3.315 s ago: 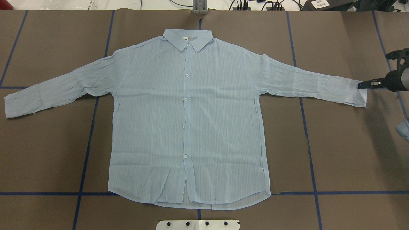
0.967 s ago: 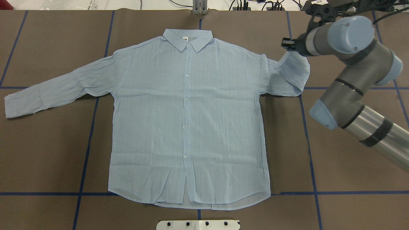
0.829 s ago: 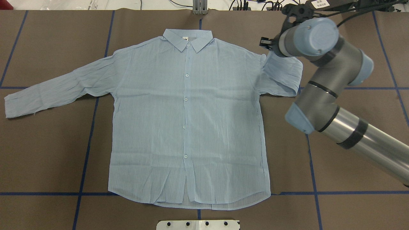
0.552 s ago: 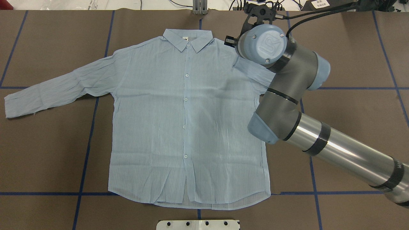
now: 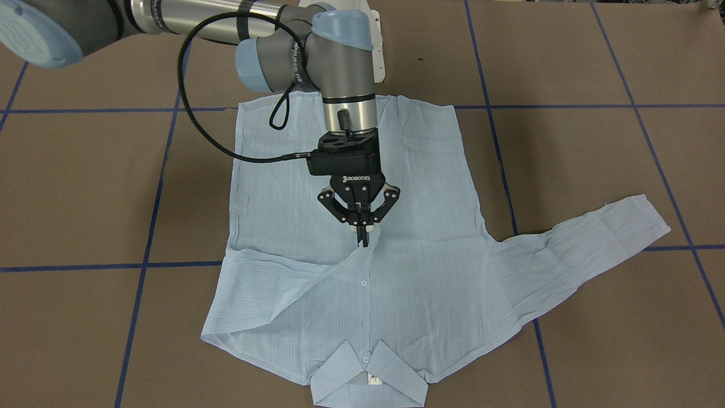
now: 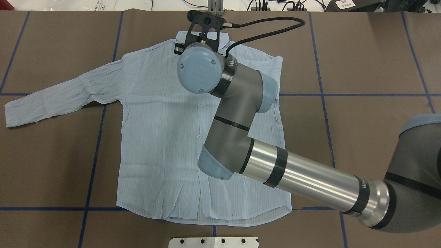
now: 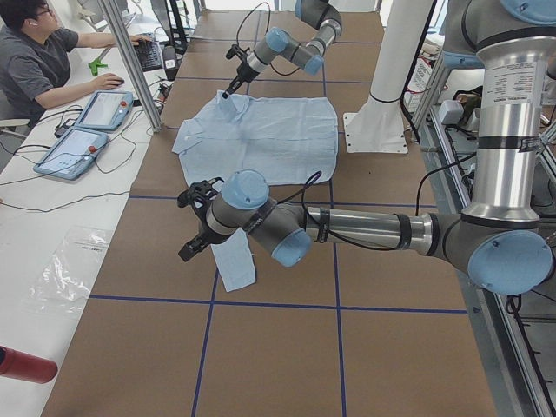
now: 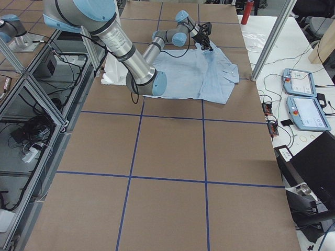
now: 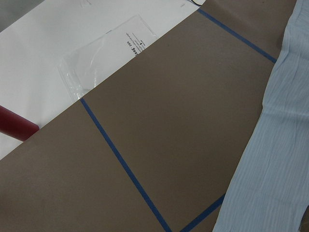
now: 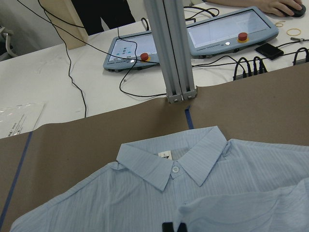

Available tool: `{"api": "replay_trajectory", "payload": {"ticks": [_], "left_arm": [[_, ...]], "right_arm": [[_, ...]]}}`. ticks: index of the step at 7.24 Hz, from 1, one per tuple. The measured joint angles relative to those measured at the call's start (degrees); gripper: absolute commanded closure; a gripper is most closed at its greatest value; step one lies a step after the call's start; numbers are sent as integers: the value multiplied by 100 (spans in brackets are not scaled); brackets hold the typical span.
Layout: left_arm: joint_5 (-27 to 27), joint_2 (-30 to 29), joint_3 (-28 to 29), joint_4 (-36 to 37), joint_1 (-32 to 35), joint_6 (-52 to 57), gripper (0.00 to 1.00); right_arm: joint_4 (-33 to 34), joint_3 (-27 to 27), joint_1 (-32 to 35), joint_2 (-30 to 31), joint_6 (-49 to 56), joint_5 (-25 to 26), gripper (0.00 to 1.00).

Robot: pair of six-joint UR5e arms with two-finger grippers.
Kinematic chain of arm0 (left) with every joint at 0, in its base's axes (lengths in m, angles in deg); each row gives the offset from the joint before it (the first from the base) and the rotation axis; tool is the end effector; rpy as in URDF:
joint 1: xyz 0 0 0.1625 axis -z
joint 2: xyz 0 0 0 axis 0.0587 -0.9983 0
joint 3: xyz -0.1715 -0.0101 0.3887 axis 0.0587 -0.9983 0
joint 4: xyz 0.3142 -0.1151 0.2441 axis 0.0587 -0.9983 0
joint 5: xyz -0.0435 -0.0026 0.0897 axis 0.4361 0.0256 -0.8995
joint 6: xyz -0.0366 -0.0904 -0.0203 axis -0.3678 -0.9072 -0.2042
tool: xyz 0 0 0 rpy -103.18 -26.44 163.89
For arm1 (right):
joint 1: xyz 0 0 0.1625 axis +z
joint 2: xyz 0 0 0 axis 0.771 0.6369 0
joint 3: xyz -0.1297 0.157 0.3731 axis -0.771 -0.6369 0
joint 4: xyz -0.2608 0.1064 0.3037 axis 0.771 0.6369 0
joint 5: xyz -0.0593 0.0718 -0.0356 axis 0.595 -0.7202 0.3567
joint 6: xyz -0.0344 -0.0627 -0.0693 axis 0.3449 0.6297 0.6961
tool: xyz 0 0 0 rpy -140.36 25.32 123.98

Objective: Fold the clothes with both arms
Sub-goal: 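Carry the grasped sleeve across the shirt body toward the collar, then release the sleeve on the shirt and raise the right gripper away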

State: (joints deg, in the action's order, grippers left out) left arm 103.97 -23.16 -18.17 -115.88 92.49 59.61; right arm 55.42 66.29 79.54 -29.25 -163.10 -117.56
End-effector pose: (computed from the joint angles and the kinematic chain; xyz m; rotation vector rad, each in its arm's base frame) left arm -0.0592 -0.5115 0.5580 0.7414 0.6485 0.4263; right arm -0.5893 -0.5206 0.0702 0.6659 -0.8913 0.4881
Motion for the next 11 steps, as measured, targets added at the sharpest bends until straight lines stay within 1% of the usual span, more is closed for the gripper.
{"api": "replay_trajectory", "payload": {"ticks": [1,2,3,5,7,8,9,10,11], "left_arm": [[0,1,50,-26,0,0,0],[0,-1,91,-56,0,0,0],[0,-4,115,-72,0,0,0],[0,-5,135,-80,0,0,0],[0,-5,198,-101,0,-2,0],[-2,-12,247,-154,0,-4,0],[-9,-24,377,-366,-1,-15,0],[-11,-48,678,-838,-9,-276,0],[-11,-52,974,-1400,-48,-884,0]], "right_arm": [[-344,-527,-162,-217,15,150,37],[-568,-788,-254,-302,33,186,6],[-656,-952,-310,-409,37,165,1],[-598,-1510,-344,-971,-3,-78,0],[-184,-1697,-262,-1316,-56,-332,0],[149,-1705,-89,-1399,-72,-577,0],[424,-1702,199,-1401,-56,-986,0],[605,-1648,618,-1278,145,-1618,0],[680,-1430,1010,-984,547,-2228,0]]}}
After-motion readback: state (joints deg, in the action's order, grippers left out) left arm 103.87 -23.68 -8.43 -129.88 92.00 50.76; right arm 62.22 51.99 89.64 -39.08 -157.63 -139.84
